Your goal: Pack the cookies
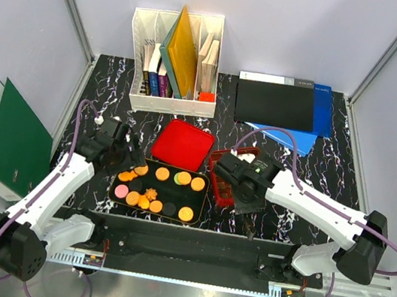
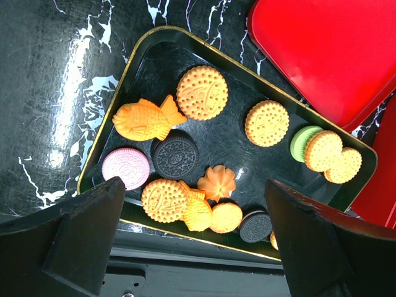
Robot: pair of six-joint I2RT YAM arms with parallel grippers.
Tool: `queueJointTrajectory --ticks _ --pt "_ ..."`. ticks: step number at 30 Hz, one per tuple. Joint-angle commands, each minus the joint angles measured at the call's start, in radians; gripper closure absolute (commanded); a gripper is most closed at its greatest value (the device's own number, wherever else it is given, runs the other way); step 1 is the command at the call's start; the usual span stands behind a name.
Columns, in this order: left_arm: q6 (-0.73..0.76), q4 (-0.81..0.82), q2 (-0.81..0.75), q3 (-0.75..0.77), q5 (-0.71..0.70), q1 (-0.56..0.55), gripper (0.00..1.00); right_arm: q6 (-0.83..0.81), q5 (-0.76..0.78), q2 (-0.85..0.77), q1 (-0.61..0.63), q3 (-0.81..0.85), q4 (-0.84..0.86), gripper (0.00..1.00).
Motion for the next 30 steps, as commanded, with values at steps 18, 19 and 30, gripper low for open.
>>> queueJointTrajectory --ticks 18,19,30 --pt "0.017 0.036 0.006 -0.009 0.016 -0.013 0.02 0.004 0.079 -0.082 -0.128 -0.055 0.036 0.95" --pt "0.017 0.036 0.008 -0.009 0.016 -0.013 0.02 0.004 0.08 -0.093 -0.129 -0.043 0.05 0.95" --pt "0.019 0.037 0.011 -0.009 0.017 -0.015 0.02 -0.009 0.076 -0.089 -0.157 -0.07 0.078 0.96"
